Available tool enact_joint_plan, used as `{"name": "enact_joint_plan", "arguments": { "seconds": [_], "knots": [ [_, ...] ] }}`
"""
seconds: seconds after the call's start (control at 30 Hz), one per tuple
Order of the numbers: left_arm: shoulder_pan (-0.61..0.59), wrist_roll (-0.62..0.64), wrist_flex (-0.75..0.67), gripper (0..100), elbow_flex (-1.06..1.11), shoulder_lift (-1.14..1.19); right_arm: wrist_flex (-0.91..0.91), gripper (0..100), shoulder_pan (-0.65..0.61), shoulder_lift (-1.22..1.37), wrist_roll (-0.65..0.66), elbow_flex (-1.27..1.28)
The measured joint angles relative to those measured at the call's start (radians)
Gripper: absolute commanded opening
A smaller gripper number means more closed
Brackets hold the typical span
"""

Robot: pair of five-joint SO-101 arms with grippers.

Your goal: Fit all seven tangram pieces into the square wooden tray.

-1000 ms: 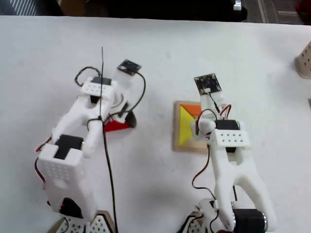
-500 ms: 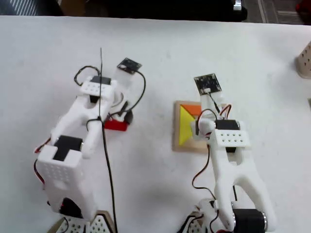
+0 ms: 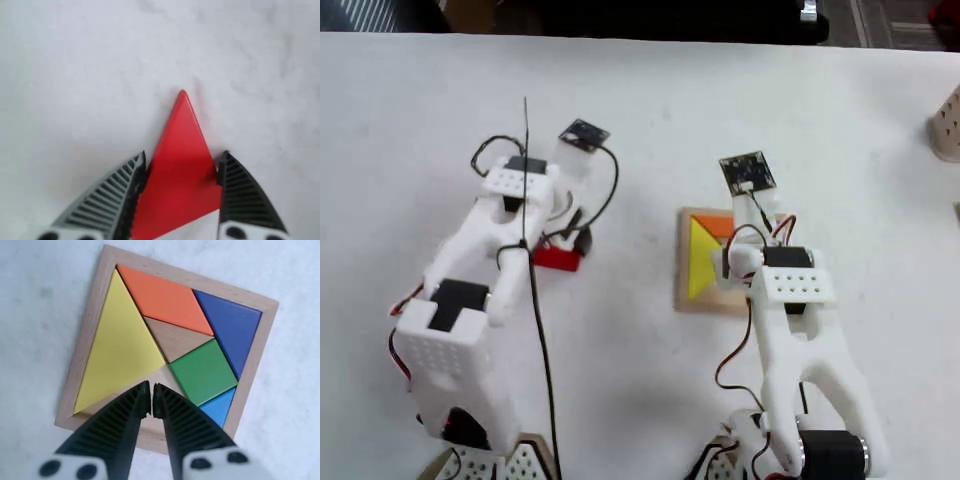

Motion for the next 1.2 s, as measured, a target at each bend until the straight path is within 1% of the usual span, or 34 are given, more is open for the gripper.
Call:
{"name": "enact_joint_plan", "arguments": {
  "seconds": [0.37,0.57,1.13,1.2],
  "knots": [
    [-0.011,0.000,0.157,21,0.000,0.000,-0.002,2.1,0.000,0.000,0.000,0.000],
    [-0.012,0.000,0.255,9,-0.031,0.002,-0.014,2.1,0.000,0.000,0.000,0.000],
    [-0.011,0.000,0.267,9,-0.049,0.000,-0.014,2.1,0.000,0.000,0.000,0.000],
    [-0.011,0.000,0.267,7,-0.049,0.000,-0.014,2.1,0.000,0.000,0.000,0.000]
  ]
}}
